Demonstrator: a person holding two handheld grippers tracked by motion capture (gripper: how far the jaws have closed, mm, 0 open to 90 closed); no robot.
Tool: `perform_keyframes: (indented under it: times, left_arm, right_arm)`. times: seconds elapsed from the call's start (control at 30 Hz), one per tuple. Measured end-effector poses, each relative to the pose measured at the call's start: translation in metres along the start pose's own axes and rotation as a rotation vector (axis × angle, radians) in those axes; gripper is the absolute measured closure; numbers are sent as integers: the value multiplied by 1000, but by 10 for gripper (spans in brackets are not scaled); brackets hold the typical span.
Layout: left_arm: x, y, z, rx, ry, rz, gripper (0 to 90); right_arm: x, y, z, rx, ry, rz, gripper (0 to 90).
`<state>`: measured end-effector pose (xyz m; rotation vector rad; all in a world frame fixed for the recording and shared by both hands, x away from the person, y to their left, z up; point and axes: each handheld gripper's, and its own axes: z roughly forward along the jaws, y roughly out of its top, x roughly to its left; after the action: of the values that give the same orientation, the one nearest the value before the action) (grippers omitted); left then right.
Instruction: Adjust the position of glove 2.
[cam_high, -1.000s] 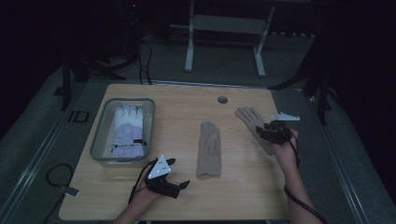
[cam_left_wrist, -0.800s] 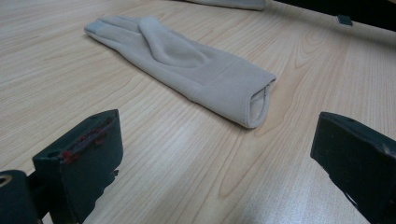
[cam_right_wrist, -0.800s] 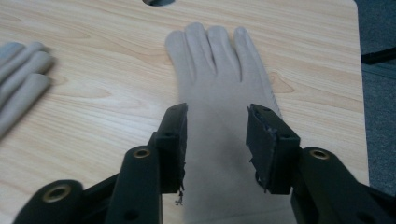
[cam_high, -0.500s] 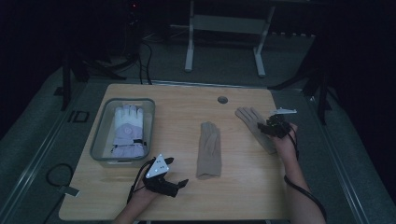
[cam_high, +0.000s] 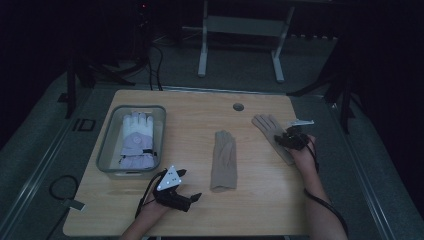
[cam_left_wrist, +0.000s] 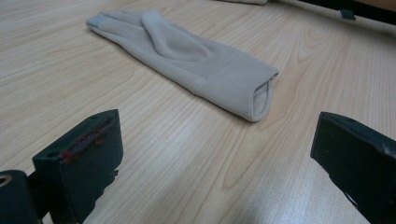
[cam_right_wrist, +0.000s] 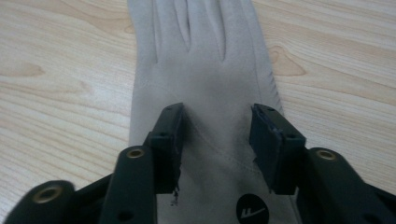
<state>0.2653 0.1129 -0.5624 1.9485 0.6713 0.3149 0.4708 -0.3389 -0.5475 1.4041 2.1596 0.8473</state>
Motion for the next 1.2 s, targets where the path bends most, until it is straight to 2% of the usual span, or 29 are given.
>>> perform_keyframes:
  times: [0.07,0.1,0.13,0.17,0.27,0.3,0.37,0.43,0.53,0.57,0.6,0.63,0.67,0.7,0.73,0.77,0.8,0.83,0.87,0.9,0.97,1.1,1.13,1.2]
  left_arm:
    - [0,0,0,-1,-3,-1,24]
    - [0,0,0,-1,-3,-1,24]
    - [0,0,-1,-5,-1,0,24]
    - [1,0,-2,-7,-2,-5,24]
    - [1,0,-2,-7,1,-2,24]
    - [1,0,-3,-10,0,-4,24]
    - [1,0,-3,-15,1,-8,24]
    - [1,0,-3,-16,0,-13,24]
    - [1,0,-3,-14,2,-11,24]
    - [1,1,-4,-16,3,-11,24]
    - [1,1,-4,-16,3,-11,25]
    - [0,1,-4,-22,6,-10,24]
    - [0,1,-4,-22,6,-10,24]
    - [0,2,-4,-25,9,-11,25]
    - [0,2,-4,-25,9,-11,25]
    - [1,2,-6,-35,12,-16,24]
    - [1,2,-6,-35,12,-16,24]
    - [1,2,-7,-40,13,-19,24]
    - [1,2,-7,-40,13,-19,24]
    - [1,2,-7,-40,13,-19,25]
    - [0,2,-7,-42,13,-16,25]
    - [-1,2,-5,-43,14,-7,25]
    - [-1,2,-4,-40,11,-6,24]
    - [-2,1,-4,-41,10,-3,24]
  right_arm:
    - [2,0,0,-1,0,-11,655]
    - [2,0,0,-1,0,-11,655]
    - [7,1,0,5,-11,-16,743]
    - [8,1,0,11,-16,-17,773]
    - [10,2,0,14,-21,-10,790]
    - [12,1,-2,8,-17,72,827]
    - [16,2,-6,5,-36,81,834]
    - [20,3,-12,-7,-33,130,837]
    - [26,5,-21,-30,-46,146,837]
    - [32,6,-32,-56,-49,166,837]
    - [32,6,-32,-56,-49,166,837]
    - [38,6,-44,-81,-66,180,837]
    - [38,6,-44,-81,-66,180,837]
    - [42,5,-56,-105,-72,204,837]
    - [42,5,-56,-105,-72,204,837]
    - [47,3,-69,-114,-85,222,837]
    - [47,3,-69,-114,-85,222,837]
    - [52,-1,-76,-116,-114,227,837]
    - [52,-1,-76,-116,-114,227,837]
    - [58,-6,-84,-117,-135,239,837]
    - [62,-11,-90,-121,-145,249,836]
    - [70,-18,-96,-132,-152,222,837]
    - [71,-20,-98,-133,-138,227,836]
    - [75,-24,-103,-144,-141,234,836]
